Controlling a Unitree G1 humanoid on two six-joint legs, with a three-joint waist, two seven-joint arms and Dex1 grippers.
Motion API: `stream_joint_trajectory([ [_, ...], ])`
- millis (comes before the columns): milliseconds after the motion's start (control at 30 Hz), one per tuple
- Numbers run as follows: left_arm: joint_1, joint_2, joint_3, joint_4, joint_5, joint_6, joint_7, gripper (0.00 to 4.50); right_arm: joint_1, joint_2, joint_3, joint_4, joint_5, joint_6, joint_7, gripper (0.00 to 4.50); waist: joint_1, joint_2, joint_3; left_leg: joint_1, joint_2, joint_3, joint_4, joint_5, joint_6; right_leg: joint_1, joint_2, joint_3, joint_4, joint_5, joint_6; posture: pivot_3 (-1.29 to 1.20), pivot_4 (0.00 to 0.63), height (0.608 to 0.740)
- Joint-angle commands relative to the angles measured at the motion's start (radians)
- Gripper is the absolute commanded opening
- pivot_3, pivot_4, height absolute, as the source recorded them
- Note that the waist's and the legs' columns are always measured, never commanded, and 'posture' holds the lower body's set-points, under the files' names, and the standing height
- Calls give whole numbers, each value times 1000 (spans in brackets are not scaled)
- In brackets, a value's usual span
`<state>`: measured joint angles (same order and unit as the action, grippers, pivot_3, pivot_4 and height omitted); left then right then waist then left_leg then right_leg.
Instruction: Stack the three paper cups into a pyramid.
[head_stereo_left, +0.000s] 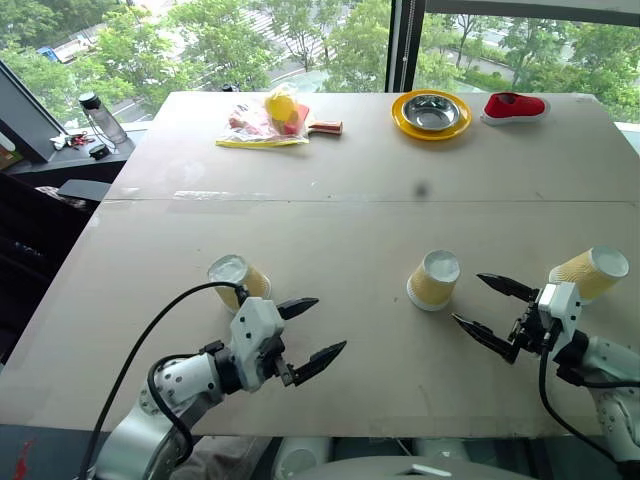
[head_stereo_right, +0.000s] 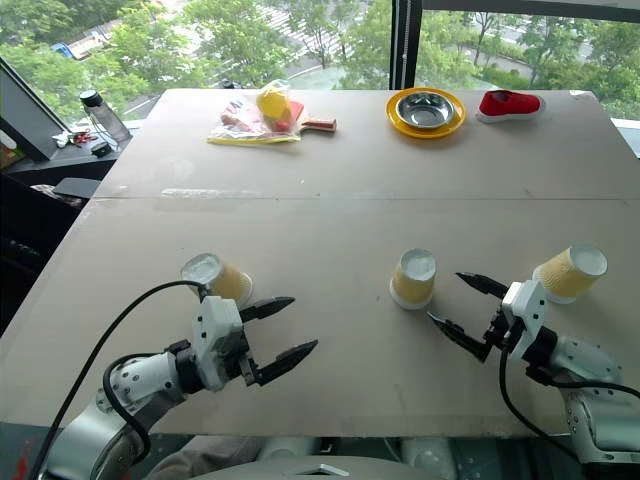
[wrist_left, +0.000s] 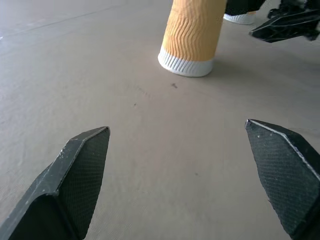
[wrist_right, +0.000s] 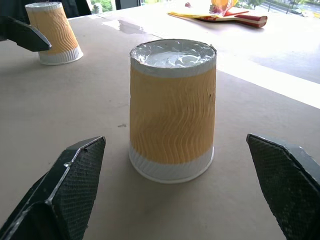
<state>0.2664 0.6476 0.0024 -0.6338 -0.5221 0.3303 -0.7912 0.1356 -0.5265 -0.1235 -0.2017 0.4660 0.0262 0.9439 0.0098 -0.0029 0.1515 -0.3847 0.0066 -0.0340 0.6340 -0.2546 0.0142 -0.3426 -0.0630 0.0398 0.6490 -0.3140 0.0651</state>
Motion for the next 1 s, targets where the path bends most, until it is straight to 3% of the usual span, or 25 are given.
stream_joint_trajectory([
  [33, -65, 50, 66, -92, -125, 76, -22, 4448, -70, 29, 31, -52, 12, 45, -52, 4500, 0, 0, 0, 0, 0, 0, 1, 0, 0, -1, 0, 0, 1, 0, 0, 0, 150, 740],
  [167, -129, 97, 104, -119, -221, 142, -35, 4448, -142, 60, 66, -39, 18, 80, -69, 4500, -3, -1, 2, 0, 0, 0, 1, 0, 0, -1, 1, -1, 2, 0, 0, 0, 150, 740],
  [367, -136, 127, 137, -109, -251, 156, -64, 4448, -173, 85, 100, -29, 23, 88, -51, 4500, -10, -3, 3, 0, 0, 0, 1, 0, 0, -2, 1, -4, 2, 0, 0, 0, 150, 740],
  [400, -135, 129, 140, -107, -249, 153, -67, 4500, -176, 88, 102, -23, 21, 85, -50, 4090, -11, -3, 3, 0, 0, 0, 1, 0, 0, -2, 1, -4, 3, 0, 0, 0, 150, 740],
  [467, -123, 128, 144, -103, -237, 142, -77, 4500, -182, 89, 103, -6, 18, 78, -40, 3709, -17, -3, 3, 0, 0, 0, 1, 0, 0, -1, 1, -4, 4, 0, 0, 0, 150, 740],
  [533, -106, 125, 145, -100, -223, 128, -87, 4500, -189, 89, 104, 9, 17, 73, -31, 2750, -22, -3, 3, 1, 0, 0, 1, 0, 0, -1, 1, -3, 4, 0, 0, 0, 150, 740],
  [600, -92, 120, 147, -96, -212, 114, -91, 4500, -202, 87, 112, 23, 7, 73, -26, 2222, -23, -3, 3, 1, 0, 1, 1, 0, 0, -1, 1, -3, 5, 0, 0, 0, 150, 740],
  [800, -63, 77, 172, -84, -178, 92, -27, 4500, -345, 139, 167, 131, -69, 38, -54, 2222, -29, -4, 4, 2, 0, 1, 1, 0, 0, -2, 2, -1, 7, 0, 0, 0, 150, 740],
  [1000, -110, -66, 121, -111, -66, 137, 235, 4500, -602, 258, 238, 373, -185, -17, -100, 2222, -28, -5, 5, 2, 0, 1, 2, 0, 0, -3, 3, -1, 10, 0, 1, 0, 150, 740],
])
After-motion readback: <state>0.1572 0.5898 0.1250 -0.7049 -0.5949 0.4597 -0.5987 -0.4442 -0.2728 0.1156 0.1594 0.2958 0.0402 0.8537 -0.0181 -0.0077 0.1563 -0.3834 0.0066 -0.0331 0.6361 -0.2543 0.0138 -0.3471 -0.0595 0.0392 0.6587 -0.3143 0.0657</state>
